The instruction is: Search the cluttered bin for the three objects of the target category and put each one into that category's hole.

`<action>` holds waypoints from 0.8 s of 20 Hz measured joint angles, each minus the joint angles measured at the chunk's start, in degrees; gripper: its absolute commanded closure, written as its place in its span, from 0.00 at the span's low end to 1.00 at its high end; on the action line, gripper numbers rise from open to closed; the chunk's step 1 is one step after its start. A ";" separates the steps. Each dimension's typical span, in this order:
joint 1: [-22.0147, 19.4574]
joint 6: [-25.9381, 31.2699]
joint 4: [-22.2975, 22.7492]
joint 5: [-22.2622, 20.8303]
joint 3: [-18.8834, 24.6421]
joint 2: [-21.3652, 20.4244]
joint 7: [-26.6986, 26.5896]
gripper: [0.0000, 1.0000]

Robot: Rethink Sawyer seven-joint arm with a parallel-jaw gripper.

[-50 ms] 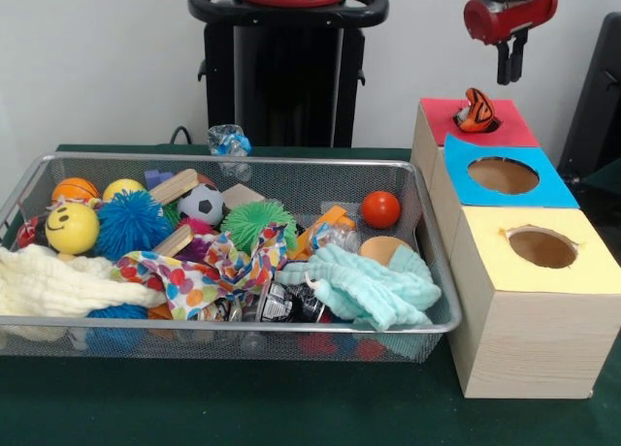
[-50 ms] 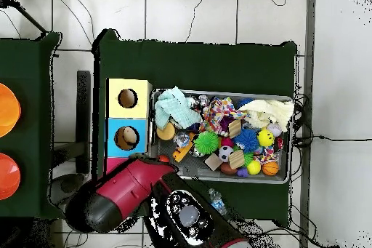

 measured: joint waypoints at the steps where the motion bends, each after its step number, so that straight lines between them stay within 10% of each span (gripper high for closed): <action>1: 0.02 -0.31 -0.02 -0.38 -0.19 0.46 0.00 1.00; 16: -0.09 -1.08 -0.33 -1.74 -1.52 6.04 0.00 1.00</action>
